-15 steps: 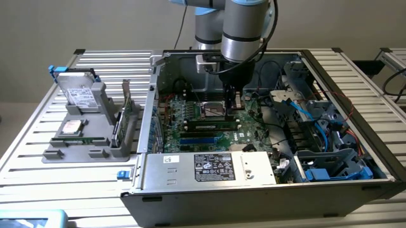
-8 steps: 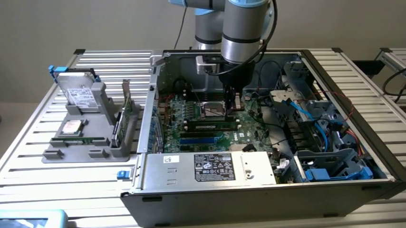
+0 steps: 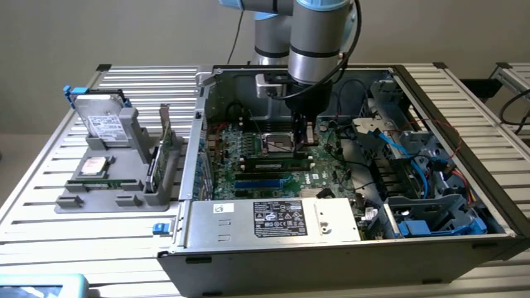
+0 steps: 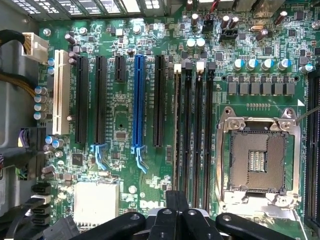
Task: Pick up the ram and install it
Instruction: 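Press down the ram until it locks into place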
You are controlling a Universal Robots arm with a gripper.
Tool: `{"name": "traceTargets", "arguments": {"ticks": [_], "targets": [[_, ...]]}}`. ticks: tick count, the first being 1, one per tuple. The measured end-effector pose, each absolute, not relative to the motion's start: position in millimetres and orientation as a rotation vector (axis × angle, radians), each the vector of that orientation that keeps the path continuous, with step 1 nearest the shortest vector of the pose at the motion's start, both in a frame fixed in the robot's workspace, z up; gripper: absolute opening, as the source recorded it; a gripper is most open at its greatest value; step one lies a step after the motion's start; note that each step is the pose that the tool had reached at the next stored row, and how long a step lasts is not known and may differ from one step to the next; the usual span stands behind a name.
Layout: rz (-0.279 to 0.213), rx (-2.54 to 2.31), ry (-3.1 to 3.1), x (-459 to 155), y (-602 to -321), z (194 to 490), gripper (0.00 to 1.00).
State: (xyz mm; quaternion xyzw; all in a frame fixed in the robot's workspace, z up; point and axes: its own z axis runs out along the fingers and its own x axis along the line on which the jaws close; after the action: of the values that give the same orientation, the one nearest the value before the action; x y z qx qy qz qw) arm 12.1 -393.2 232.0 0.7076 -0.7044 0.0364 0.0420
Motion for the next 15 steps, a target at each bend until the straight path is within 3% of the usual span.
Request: {"name": "traceTargets", "arguments": {"ticks": [15], "targets": [[0.116, 2.171, -2.161, 10.0, -393.3, 228.0, 0.11]]}}
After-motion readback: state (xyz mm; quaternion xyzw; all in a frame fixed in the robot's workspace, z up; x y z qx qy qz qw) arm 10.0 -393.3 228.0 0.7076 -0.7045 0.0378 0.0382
